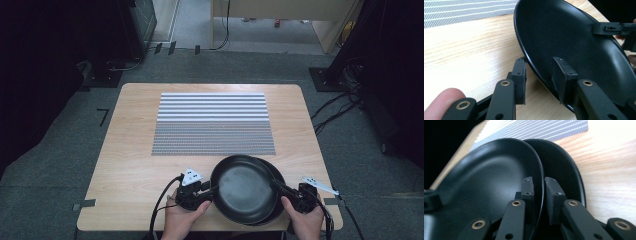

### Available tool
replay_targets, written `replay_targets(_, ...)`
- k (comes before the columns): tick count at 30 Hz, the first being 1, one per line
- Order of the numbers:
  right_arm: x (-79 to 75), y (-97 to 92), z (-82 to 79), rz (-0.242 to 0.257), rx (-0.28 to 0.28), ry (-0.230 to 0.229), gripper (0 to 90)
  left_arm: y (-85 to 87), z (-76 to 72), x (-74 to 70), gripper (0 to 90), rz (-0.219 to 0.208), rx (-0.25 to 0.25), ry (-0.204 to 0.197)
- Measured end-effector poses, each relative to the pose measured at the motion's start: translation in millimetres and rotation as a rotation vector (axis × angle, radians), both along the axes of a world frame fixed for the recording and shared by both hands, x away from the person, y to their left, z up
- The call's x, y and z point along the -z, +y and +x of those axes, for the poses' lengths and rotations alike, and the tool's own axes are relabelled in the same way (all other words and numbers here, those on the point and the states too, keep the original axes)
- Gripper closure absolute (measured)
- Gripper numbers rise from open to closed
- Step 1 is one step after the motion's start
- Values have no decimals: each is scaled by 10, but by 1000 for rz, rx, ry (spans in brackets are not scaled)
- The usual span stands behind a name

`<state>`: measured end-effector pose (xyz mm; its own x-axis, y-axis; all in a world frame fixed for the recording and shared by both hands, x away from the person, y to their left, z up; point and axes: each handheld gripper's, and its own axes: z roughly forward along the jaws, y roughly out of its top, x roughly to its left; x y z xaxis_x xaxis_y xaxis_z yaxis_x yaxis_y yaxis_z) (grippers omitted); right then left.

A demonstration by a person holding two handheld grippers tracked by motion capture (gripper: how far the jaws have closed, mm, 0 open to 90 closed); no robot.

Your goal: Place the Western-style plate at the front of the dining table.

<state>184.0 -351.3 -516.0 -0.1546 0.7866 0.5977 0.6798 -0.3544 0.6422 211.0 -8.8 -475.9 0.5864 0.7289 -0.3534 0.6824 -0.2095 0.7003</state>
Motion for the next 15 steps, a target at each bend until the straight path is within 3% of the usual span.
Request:
replay_targets(1,35,-21,15,48,4,6,802,-3,-8,13,653,-8,5,9)
replay_targets(4,48,-33,31,62,10,2,811,-1,0,52,653,-41,12,59)
replay_targets(7,91,-106,60,169,17,39,840,-10,-3,50,655,-49,15,64)
replay_targets(11,95,-123,67,197,22,55,843,-12,2,40,664,-52,17,65)
replay_targets(15,107,-175,90,274,34,91,852,-27,47,27,686,-62,14,78)
